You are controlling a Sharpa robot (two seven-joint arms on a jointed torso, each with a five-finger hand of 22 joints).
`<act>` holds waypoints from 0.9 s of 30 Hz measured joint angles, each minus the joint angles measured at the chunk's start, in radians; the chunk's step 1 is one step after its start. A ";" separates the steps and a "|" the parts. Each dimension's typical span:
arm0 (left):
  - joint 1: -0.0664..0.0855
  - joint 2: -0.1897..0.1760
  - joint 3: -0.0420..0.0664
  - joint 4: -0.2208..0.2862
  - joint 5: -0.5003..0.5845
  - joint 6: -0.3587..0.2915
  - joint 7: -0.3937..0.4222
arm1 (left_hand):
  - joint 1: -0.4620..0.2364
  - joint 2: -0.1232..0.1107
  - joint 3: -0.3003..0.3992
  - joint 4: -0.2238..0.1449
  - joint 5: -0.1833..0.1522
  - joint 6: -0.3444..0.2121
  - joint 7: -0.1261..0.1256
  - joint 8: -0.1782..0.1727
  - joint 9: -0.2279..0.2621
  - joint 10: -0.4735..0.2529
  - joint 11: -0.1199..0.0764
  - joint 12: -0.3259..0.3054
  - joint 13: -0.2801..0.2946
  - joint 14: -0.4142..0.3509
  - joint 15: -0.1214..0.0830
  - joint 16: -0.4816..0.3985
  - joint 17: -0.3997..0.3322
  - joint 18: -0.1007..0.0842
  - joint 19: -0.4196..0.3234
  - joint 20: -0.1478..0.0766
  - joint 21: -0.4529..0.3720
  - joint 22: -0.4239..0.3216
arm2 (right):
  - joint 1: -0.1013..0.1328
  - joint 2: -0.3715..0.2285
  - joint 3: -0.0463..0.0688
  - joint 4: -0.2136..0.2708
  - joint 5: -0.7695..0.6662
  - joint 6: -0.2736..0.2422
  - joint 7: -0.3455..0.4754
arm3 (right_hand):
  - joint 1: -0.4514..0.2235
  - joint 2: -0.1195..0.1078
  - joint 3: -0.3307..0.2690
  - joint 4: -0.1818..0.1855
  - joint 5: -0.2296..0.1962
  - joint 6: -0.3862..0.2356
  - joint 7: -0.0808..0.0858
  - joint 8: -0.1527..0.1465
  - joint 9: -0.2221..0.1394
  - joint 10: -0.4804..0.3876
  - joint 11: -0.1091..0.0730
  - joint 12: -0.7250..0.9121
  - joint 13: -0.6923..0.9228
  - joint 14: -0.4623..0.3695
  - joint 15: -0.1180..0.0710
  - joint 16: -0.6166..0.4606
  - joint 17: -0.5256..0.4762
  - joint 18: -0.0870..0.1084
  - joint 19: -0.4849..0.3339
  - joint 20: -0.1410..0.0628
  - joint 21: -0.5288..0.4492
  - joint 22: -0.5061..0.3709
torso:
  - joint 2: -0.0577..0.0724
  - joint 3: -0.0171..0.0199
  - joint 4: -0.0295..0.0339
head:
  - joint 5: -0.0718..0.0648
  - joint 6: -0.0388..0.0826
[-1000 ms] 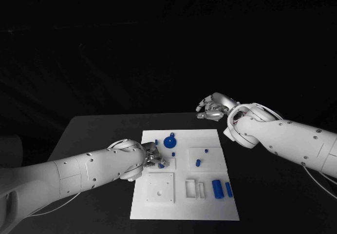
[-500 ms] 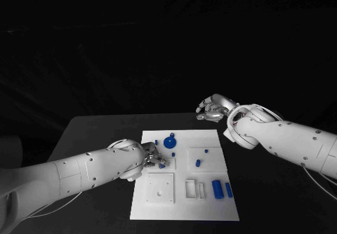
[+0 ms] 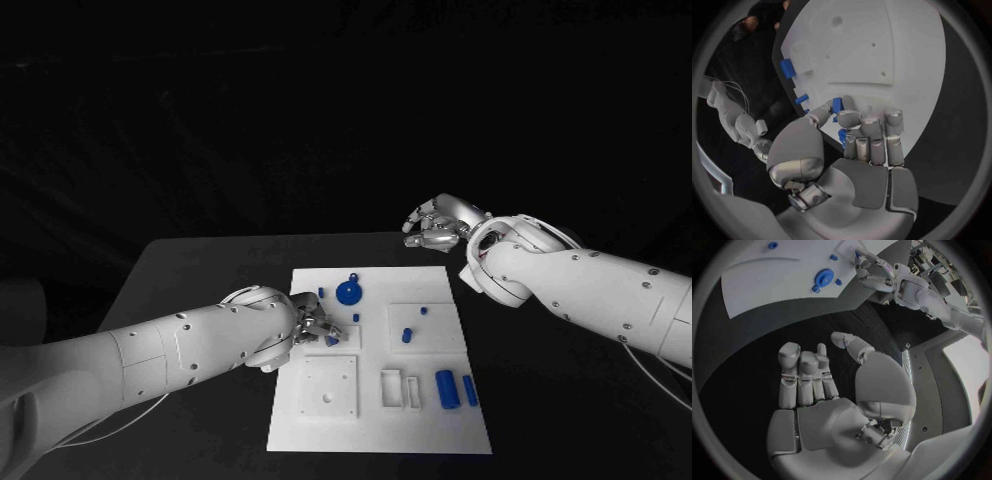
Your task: Assemble the parts on the task board
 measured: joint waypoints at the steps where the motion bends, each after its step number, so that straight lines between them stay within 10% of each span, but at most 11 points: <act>1: 0.000 0.000 0.000 0.000 0.000 0.000 0.000 | 0.002 -0.004 0.000 0.000 0.000 0.000 0.000 0.000 0.000 0.000 0.000 -0.001 0.000 0.000 0.000 0.000 -0.001 0.000 0.000 0.000 0.000 0.000 | 0.000 0.000 0.000 0.000 0.000 0.000 0.000 | 0.000 0.000 0.000 0.000 0.000 0.000 0.000 0.000 0.000 0.000 0.000 0.000 0.000 0.000 0.000 0.000 0.000 0.000 0.000 0.000 0.000 0.000 | 0.000 0.0000 0.0001 | 0.000 0.000; 11: 0.000 0.000 0.001 -0.003 0.007 0.000 0.000 | -0.006 -0.026 -0.028 0.026 0.000 -0.006 0.006 0.000 0.006 0.000 0.000 -0.001 0.000 -0.003 0.000 0.000 -0.002 0.000 -0.001 0.000 0.000 0.000 | -0.002 0.000 0.000 -0.001 0.000 0.002 0.000 | 0.000 0.000 -0.003 -0.003 0.000 0.000 0.000 0.000 0.000 -0.002 -0.002 0.000 -0.001 0.000 0.000 0.000 0.000 0.000 0.001 0.001 0.000 0.000 | 0.000 -0.0001 0.0002 | 0.000 0.000; 27: 0.000 0.001 0.001 -0.010 0.014 0.008 0.000 | 0.005 0.034 -0.139 -0.032 0.000 -0.015 0.003 0.000 0.011 -0.012 -0.002 -0.001 0.000 -0.011 -0.004 0.000 -0.005 0.000 -0.016 0.005 -0.004 0.000 | -0.003 0.000 0.000 0.001 0.000 0.004 0.000 | 0.000 0.000 -0.003 -0.003 0.000 -0.005 0.001 -0.004 0.000 -0.002 -0.002 0.000 -0.001 0.000 0.000 0.000 0.000 0.000 0.001 0.002 0.000 0.000 | 0.000 0.0000 0.0002 | 0.001 -0.001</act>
